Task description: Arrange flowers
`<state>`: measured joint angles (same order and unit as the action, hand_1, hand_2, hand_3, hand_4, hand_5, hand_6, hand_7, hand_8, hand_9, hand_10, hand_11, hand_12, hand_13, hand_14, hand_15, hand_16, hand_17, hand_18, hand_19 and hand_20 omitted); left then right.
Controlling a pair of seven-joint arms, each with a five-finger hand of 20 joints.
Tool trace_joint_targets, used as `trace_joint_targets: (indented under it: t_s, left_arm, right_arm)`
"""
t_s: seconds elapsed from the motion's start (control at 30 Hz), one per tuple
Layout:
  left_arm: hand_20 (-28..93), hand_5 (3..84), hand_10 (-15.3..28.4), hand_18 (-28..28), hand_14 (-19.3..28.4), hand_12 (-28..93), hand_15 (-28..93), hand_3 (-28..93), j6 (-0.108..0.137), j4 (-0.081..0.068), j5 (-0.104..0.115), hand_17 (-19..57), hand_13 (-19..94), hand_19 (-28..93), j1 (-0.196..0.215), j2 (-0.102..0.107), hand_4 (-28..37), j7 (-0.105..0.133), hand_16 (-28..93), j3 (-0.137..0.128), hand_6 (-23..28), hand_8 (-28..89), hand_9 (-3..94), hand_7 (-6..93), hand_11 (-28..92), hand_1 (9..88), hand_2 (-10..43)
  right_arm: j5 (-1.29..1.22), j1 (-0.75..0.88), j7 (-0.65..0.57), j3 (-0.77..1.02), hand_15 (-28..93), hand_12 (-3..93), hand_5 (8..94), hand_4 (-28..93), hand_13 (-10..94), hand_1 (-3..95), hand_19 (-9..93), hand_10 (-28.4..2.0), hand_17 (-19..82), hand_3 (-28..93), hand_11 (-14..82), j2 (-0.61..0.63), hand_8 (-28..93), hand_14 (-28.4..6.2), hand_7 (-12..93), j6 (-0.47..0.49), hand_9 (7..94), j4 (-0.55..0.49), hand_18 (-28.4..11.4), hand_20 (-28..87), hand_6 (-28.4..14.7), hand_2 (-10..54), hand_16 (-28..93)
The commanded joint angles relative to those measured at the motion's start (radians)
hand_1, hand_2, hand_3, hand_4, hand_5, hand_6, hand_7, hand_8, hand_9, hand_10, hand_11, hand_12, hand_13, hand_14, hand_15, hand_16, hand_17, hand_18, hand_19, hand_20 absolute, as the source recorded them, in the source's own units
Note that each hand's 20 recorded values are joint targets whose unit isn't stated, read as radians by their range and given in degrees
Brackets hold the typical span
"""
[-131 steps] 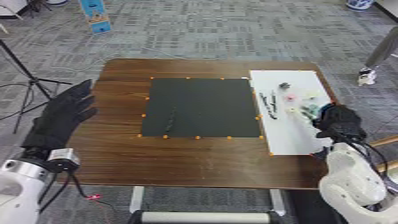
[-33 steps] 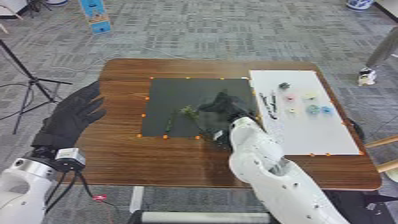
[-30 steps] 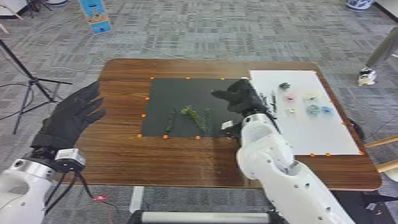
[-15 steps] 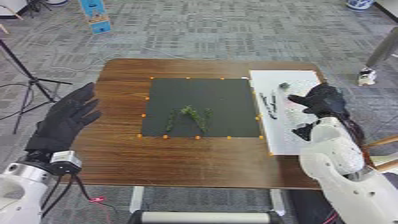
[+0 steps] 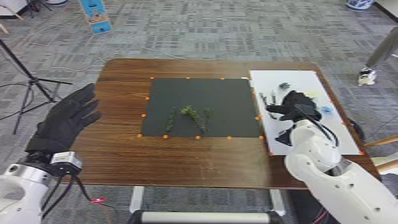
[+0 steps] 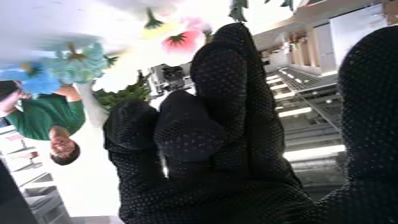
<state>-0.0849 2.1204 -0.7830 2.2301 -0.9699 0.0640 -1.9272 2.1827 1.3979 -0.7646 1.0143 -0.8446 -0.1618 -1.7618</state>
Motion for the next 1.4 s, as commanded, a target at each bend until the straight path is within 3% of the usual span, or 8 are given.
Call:
trace_joint_targets:
  t_s: [0.03, 0.4, 0.97, 1.4]
  left_arm:
    - [8, 23.3, 8.1, 14.7, 10.3, 18, 11, 60, 0.007, 0.009, 0.005, -8.6, 12, 35, 0.008, -0.002, -28.3, -0.001, 5, -0.008, 1.6, -10, 16.1, 15.9, 10, 29.5, -9.5]
    - [8, 23.3, 8.1, 14.7, 10.3, 18, 11, 60, 0.009, 0.016, 0.001, -8.6, 12, 35, 0.022, -0.011, -28.3, 0.003, 5, -0.013, 1.5, -9, 16.1, 15.9, 10, 29.5, -9.5]
    - [8, 23.4, 8.2, 14.7, 10.3, 18, 11, 60, 0.011, 0.011, 0.004, -8.6, 12, 35, 0.012, -0.008, -28.3, 0.003, 5, -0.009, 1.6, -9, 16.2, 15.5, 10, 29.3, -9.5]
    - [8, 23.4, 8.2, 14.8, 10.3, 18, 11, 61, 0.01, 0.01, 0.004, -8.7, 12, 35, 0.01, -0.008, -28.3, 0.0, 5, -0.007, 1.6, -9, 16.2, 15.7, 10, 29.1, -9.5]
  right_arm:
    - [0.014, -0.096, -0.003, -0.091, 77, 42.1, 67.8, -28, 72, 33.3, 93, -11.9, 42, 57, 48.6, 0.073, -7, -7.3, 30, 0.02, 75.2, 0.09, -20.1, 47, -4.2, -9.5, 45]
    - [0.022, -0.152, 0.005, -0.153, 77, 42.1, 68.0, -28, 73, 32.3, 93, -11.8, 42, 59, 48.5, 0.041, -7, -7.3, 30, 0.049, 75.6, 0.135, -20.1, 48, -4.2, -9.5, 46]
    - [0.016, -0.227, 0.009, -0.259, 77, 42.2, 68.5, -28, 73, 29.9, 93, -11.7, 43, 61, 48.2, 0.01, -7, -7.3, 30, 0.144, 76.7, 0.207, -20.2, 48, -4.1, -9.5, 46]
    - [0.043, -0.272, 0.013, -0.348, 81, 46.8, 71.4, -28, 77, 29.7, 93, -9.6, 47, 73, 54.1, -0.01, -8, -6.7, 42, 0.202, 80.8, 0.259, -20.6, 56, -1.6, -9.5, 51]
